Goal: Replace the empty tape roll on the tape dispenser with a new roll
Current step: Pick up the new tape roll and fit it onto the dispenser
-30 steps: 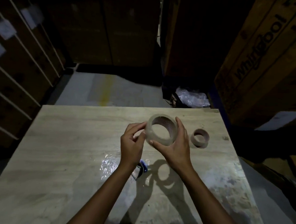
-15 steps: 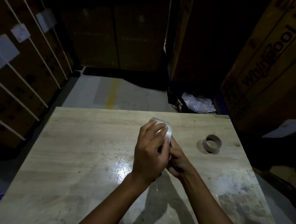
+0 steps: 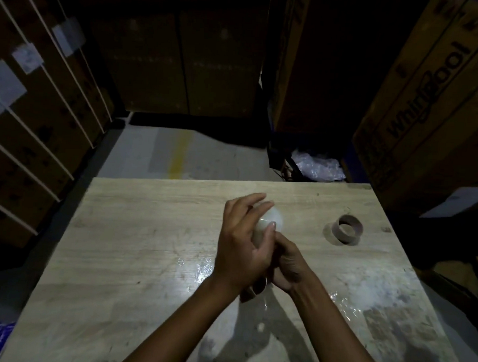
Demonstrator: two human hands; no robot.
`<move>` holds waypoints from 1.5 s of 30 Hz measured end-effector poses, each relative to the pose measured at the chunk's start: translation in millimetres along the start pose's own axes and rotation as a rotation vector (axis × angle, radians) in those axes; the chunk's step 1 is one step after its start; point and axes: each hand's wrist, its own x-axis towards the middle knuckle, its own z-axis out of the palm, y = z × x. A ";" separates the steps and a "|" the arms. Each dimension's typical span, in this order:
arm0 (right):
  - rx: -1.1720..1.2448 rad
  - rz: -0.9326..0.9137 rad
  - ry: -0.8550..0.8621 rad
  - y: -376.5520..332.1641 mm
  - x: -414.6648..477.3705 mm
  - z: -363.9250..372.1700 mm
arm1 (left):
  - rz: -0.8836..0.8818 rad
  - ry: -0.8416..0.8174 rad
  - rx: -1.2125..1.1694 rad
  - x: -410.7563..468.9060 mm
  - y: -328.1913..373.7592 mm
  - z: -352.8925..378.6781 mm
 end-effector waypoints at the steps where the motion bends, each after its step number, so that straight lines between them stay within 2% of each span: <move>1: -0.085 -0.022 0.017 0.4 1.7 0.8 | -0.030 -0.005 -0.013 -0.2 -4.4 -4.2; 6: -0.599 -0.104 0.180 2.0 8.5 -1.7 | -0.277 -0.110 -0.148 -5.0 -45.7 -18.2; 10: -0.946 -0.118 0.378 14.8 8.6 -19.0 | -0.392 -0.183 -0.260 -14.1 -77.8 -15.6; 12: -0.902 -0.124 0.436 22.5 8.6 -32.0 | -0.466 -0.198 -0.299 -20.2 -87.9 -10.4; 17: -0.386 -0.107 0.611 45.9 7.4 -67.0 | -0.738 -0.226 -0.284 -50.6 -127.8 14.1; 19: -0.300 -0.087 0.675 58.8 4.5 -80.6 | -0.820 -0.281 -0.242 -66.0 -143.0 23.2; 23: -0.403 -0.100 0.729 84.1 -3.8 -97.9 | -1.004 -0.342 -0.198 -92.1 -158.1 41.0; 29: -0.740 -0.068 0.691 108.1 -7.6 -110.2 | -1.289 -0.377 -0.161 -119.3 -162.0 64.4; 36: -0.971 -0.088 0.665 106.4 -2.2 -107.4 | -1.276 -0.480 -0.163 -123.4 -150.1 82.0; 40: -1.084 -0.077 0.636 109.7 3.5 -112.0 | -1.167 -0.489 0.042 -121.6 -148.6 93.2; 45: -1.098 -0.074 0.589 109.0 7.0 -114.4 | -1.182 -0.428 0.162 -124.9 -160.0 106.5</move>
